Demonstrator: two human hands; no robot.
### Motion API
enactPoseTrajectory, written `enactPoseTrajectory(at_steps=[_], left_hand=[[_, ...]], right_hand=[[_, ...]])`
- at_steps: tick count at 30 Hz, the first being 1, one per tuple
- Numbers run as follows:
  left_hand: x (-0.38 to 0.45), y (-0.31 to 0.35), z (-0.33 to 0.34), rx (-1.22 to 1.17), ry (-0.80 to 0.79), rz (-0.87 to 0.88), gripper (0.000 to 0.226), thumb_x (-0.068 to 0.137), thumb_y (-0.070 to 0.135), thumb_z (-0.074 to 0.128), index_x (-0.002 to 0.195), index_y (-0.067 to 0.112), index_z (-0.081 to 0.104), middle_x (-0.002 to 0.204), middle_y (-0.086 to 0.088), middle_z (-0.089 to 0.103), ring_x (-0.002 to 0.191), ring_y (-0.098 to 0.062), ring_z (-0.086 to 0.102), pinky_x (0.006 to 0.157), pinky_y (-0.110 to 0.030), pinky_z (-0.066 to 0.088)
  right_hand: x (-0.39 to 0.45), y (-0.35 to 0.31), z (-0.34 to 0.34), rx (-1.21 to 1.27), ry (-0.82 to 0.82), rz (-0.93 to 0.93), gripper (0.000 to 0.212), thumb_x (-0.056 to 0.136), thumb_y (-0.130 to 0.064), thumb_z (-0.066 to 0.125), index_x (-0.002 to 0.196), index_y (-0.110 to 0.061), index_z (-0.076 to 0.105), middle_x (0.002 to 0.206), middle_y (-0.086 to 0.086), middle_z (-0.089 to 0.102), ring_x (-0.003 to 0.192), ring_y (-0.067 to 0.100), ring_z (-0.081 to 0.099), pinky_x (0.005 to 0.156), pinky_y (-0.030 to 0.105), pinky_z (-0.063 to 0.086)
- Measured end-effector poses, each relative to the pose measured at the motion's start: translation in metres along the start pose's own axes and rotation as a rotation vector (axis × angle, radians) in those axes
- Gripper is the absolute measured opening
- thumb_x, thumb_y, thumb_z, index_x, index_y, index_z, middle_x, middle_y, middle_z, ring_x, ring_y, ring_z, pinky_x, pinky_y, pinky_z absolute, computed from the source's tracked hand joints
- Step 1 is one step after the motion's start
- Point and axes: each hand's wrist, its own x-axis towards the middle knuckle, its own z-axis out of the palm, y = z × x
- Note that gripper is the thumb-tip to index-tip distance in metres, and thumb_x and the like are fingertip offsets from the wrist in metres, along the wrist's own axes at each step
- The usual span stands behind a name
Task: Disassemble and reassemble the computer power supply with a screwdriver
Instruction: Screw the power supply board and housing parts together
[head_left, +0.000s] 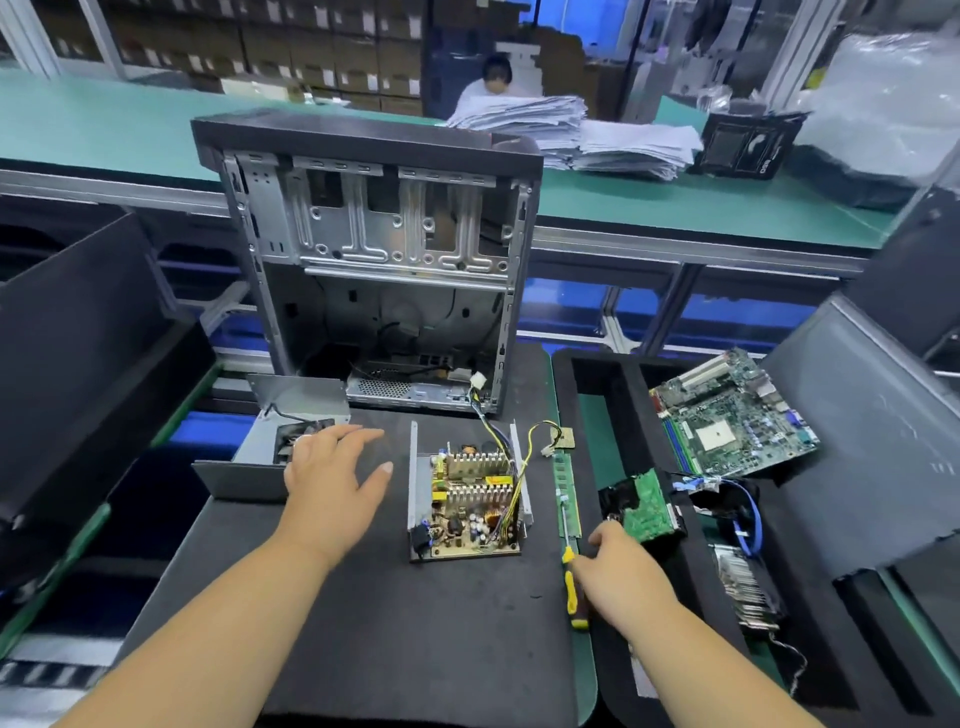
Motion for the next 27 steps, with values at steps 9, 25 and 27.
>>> enactPoseTrajectory(at_steps=[9,25,27], left_hand=[[0.061,-0.026,-0.011,-0.167,-0.099,0.085,0.023,0.092,0.031,0.061,0.114,0.037,0.064,0.116,0.017,0.056,0.11,-0.01,0.048,0.1,-0.039,0.041],[0.092,-0.091,-0.03,-0.265,-0.285,-0.012,0.022,0.091,0.022,0.062,0.096,0.044,0.063,0.098,0.016,0.061,0.09,0.0,0.06,0.085,-0.027,0.05],[0.089,-0.076,-0.022,-0.209,-0.353,0.12,0.027,0.092,0.027,0.061,0.113,0.043,0.061,0.102,0.021,0.055,0.093,0.004,0.056,0.087,-0.021,0.044]], right_hand=[[0.018,-0.065,-0.019,0.059,0.15,-0.022,0.011,0.095,-0.035,0.05,0.102,-0.027,0.052,0.094,-0.005,0.058,0.079,0.016,0.058,0.069,0.033,0.046],[0.046,-0.143,0.002,-0.066,0.411,0.088,0.043,0.084,-0.036,0.063,0.123,-0.02,0.053,0.114,0.005,0.05,0.105,0.029,0.052,0.077,0.037,0.041],[0.049,-0.137,-0.001,-0.061,0.344,0.172,0.047,0.086,-0.039,0.059,0.126,-0.015,0.052,0.118,0.008,0.051,0.109,0.032,0.051,0.081,0.038,0.042]])
